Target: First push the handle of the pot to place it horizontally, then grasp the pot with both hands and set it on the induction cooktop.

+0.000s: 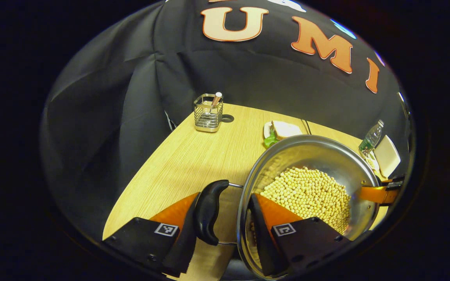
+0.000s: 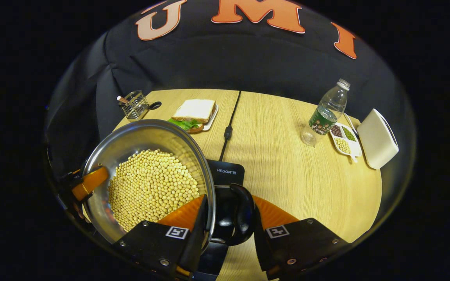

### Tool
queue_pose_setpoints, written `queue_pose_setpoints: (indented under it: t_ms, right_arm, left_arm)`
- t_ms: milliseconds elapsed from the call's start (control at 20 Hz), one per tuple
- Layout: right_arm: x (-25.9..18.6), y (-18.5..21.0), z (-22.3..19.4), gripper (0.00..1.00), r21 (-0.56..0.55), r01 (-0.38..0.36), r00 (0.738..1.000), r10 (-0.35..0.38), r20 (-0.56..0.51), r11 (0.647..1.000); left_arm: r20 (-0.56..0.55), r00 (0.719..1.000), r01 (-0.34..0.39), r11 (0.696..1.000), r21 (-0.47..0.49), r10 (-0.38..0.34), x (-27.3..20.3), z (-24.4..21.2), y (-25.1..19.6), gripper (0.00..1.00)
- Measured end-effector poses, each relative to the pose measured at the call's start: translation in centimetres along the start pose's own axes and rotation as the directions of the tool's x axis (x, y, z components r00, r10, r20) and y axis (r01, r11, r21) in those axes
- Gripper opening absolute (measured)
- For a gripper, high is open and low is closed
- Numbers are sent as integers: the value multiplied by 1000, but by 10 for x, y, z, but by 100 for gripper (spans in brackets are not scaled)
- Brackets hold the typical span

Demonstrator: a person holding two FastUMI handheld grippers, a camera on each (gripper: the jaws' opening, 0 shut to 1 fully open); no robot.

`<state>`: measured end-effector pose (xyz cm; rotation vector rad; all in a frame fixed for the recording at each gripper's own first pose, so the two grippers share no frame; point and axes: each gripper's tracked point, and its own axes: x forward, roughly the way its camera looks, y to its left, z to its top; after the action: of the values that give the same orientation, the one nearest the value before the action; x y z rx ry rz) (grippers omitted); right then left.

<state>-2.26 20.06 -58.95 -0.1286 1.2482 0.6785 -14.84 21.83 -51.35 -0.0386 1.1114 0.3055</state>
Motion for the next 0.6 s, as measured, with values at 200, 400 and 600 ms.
queue_pose_setpoints:
  t_ms: [200,400,600]
  right_arm:
    - [-6,-6,17,65,-2,-43,997,43,68,999]
    - [-51,-12,68,76,-103,-74,962,99,255,992]
    - [-135,-45,99,89,-172,-76,890,144,433,982]
  left_arm:
    - [45,997,-61,998,1,61,-20,11,2,81]
    - [181,973,-138,990,-29,141,-74,52,10,82]
    - [383,905,-155,981,-115,188,-162,125,-6,85]
